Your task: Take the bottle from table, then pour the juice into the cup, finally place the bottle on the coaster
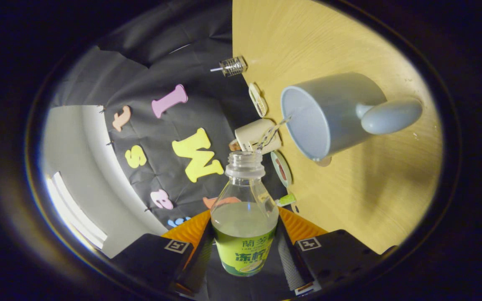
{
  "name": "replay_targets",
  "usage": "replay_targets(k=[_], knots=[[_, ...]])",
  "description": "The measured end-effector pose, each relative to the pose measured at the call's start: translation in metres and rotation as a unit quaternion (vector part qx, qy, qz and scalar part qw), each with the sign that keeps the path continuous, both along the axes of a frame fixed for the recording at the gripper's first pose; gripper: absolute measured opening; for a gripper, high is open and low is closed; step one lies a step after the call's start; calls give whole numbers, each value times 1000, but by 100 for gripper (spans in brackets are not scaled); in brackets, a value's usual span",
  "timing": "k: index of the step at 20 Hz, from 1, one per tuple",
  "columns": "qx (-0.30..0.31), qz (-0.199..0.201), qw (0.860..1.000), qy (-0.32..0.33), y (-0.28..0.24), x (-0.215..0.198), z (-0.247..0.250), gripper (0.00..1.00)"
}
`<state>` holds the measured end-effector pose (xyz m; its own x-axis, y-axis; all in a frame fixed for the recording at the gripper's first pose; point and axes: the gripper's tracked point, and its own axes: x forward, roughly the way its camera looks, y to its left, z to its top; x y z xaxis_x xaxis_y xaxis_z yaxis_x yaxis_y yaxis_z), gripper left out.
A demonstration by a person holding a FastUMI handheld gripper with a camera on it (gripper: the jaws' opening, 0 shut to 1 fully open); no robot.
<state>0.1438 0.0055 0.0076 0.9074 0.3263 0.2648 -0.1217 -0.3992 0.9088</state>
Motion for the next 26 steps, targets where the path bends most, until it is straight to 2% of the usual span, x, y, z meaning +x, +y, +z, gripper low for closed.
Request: replay_targets(k=[18,26], knots=[[70,10,997,-30,-15,-6,24,78],[102,31,994,2,-9,-2,15,78]])
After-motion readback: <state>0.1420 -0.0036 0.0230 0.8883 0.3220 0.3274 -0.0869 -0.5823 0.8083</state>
